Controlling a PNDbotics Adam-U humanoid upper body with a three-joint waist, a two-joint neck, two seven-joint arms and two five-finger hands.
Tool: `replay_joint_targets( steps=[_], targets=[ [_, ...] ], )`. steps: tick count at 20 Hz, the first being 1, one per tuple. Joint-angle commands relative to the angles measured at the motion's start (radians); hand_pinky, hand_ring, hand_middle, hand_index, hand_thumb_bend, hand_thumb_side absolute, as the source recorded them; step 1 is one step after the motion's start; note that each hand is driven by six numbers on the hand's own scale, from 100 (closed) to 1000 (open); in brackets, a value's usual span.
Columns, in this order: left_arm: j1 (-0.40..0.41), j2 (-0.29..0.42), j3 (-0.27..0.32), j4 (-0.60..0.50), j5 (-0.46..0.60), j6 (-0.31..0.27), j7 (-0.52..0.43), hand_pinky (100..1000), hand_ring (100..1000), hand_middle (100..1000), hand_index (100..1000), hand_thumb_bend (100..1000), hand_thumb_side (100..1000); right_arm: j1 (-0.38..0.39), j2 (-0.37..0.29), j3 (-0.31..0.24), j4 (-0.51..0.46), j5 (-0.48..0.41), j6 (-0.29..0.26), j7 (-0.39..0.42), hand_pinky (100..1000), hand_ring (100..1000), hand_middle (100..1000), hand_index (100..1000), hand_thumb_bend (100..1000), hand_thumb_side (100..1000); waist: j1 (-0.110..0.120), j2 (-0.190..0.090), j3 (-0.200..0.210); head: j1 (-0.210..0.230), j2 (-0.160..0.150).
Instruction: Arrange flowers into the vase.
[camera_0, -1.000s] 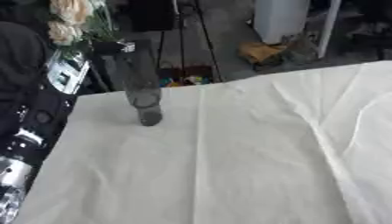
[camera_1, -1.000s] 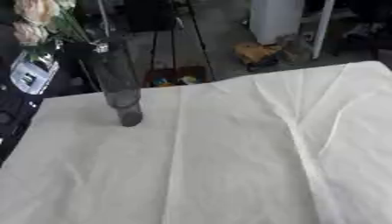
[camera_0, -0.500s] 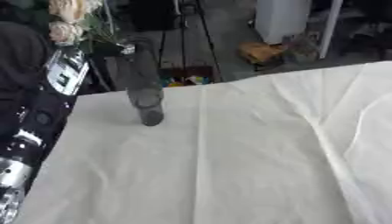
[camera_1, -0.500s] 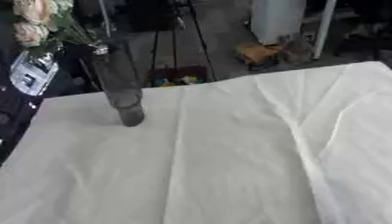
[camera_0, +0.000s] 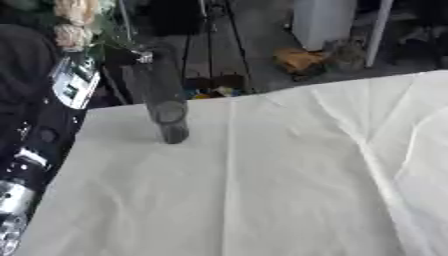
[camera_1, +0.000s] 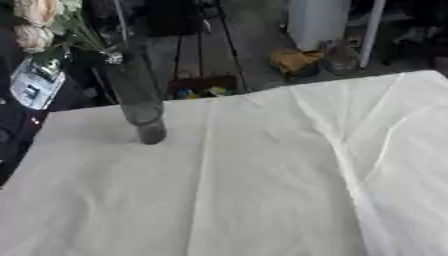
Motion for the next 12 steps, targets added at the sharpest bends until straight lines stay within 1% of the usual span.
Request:
replay_joint_targets(
  steps=[1,6,7,8,10,12],
  targets=[
    [-0.015,0.038,0.004,-0.010,0.004,-0.002,0.009,830,740,800,733,1000,558,-0.006,-0.017,-0.011,-0.005,-0.002,0.000,0.001,795,764,670,855,100,895,-0.008,-0.014,0.002,-0.002,-0.002],
    [-0.015,0.039,0.004,-0.010,0.006,-0.001,0.014,830,740,800,733,1000,559,-0.006,-0.016,-0.011,-0.005,-0.002,0.000,0.002,795,764,670,855,100,888,-0.008,-0.015,0.001,-0.002,-0.003],
    [-0.016,0.040,0.006,-0.011,0.005,0.001,0.018,827,735,794,726,963,624,-0.006,-0.016,-0.012,-0.005,-0.002,0.000,0.001,795,764,669,855,100,896,-0.008,-0.014,0.000,-0.003,-0.003],
    [-0.016,0.041,0.009,-0.013,0.005,0.003,0.027,827,735,794,726,964,625,-0.005,-0.016,-0.012,-0.005,-0.002,0.000,0.001,795,764,669,855,100,896,-0.008,-0.014,-0.001,-0.003,-0.003],
    [-0.015,0.040,0.008,-0.013,0.009,0.004,0.040,828,735,794,723,996,628,-0.005,-0.016,-0.012,-0.005,-0.002,0.000,0.001,794,764,669,855,100,896,-0.008,-0.014,-0.002,-0.003,-0.003],
    [-0.015,0.040,0.007,-0.013,0.014,0.002,0.043,829,735,794,721,1000,631,-0.005,-0.016,-0.012,-0.005,-0.002,0.000,0.001,794,764,669,855,100,896,-0.008,-0.014,-0.002,-0.003,-0.003]
  ],
)
